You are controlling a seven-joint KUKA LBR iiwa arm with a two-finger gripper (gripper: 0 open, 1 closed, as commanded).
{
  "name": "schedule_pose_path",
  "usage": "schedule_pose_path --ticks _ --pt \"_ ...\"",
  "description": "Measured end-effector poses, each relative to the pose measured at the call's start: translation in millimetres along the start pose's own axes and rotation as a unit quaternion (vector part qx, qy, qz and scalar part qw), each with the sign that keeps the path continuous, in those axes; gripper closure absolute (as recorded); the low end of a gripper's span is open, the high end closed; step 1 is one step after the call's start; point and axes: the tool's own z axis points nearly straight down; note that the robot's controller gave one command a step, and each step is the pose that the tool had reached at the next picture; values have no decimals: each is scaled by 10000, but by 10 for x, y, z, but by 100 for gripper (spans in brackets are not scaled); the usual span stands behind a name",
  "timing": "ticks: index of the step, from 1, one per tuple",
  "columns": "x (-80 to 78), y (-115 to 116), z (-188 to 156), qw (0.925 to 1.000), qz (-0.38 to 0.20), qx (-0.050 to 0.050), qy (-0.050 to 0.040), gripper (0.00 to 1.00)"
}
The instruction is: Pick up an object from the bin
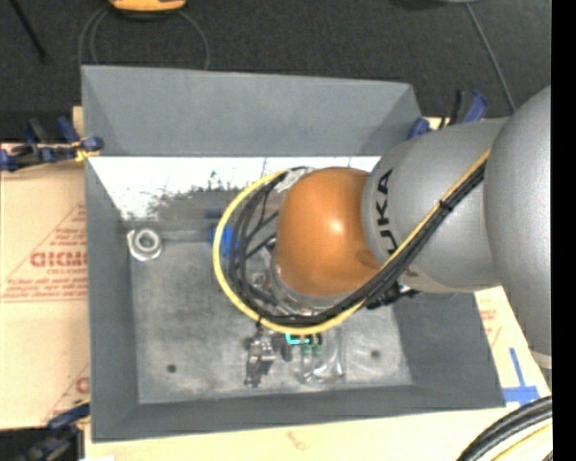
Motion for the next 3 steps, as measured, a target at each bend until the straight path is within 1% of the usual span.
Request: schedule_pose_path --ticks 1,2,3 --pt "-206 -690 750 9999 157 -14 -67 0" --pt "-212 -672 713 9998 161 -12 -73 100" --pt "-264 -27 -867 9994 -326 -9 -87 100"
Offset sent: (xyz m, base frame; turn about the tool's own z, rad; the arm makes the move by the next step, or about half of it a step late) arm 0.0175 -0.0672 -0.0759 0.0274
